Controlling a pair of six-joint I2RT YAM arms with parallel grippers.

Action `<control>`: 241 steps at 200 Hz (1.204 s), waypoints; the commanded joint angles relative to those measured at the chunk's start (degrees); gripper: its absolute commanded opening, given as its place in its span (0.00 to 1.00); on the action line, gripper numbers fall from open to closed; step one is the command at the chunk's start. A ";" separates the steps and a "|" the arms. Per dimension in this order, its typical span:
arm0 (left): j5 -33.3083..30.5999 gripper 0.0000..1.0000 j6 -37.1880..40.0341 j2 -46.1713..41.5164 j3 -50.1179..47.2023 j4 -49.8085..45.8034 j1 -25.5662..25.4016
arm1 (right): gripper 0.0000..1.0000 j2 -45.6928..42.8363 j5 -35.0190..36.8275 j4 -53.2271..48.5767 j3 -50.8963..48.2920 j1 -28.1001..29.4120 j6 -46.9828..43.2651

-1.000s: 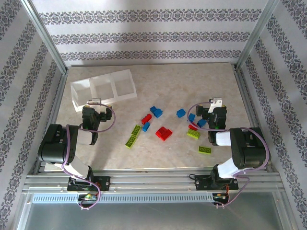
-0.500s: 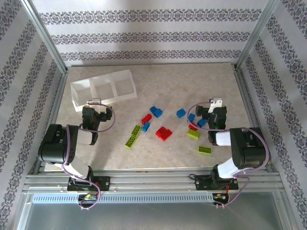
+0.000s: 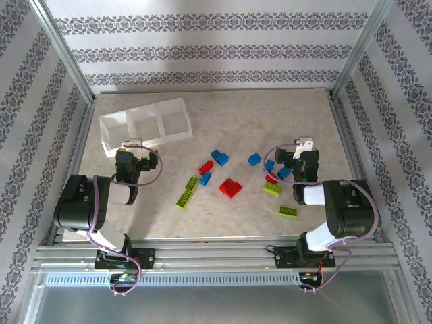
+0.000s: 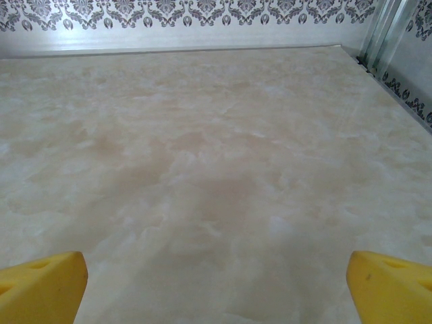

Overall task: Sort the legos into containers by color
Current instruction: Move the container to the top-center of the table.

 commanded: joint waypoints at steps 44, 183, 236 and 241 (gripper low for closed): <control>-0.18 1.00 -0.91 -9.95 5.15 -16.48 0.62 | 0.98 -3.85 2.44 -2.27 1.34 0.78 0.29; -7.46 1.00 -23.75 -2.07 36.25 -57.24 0.71 | 0.98 -20.74 12.07 -53.42 16.66 4.93 12.49; -11.15 1.00 -22.73 8.39 47.57 -67.37 1.95 | 0.98 -25.80 13.63 -64.98 19.54 5.70 16.91; -10.76 1.00 -22.53 9.34 48.47 -67.81 2.30 | 0.98 -26.20 13.62 -65.94 19.71 5.70 17.51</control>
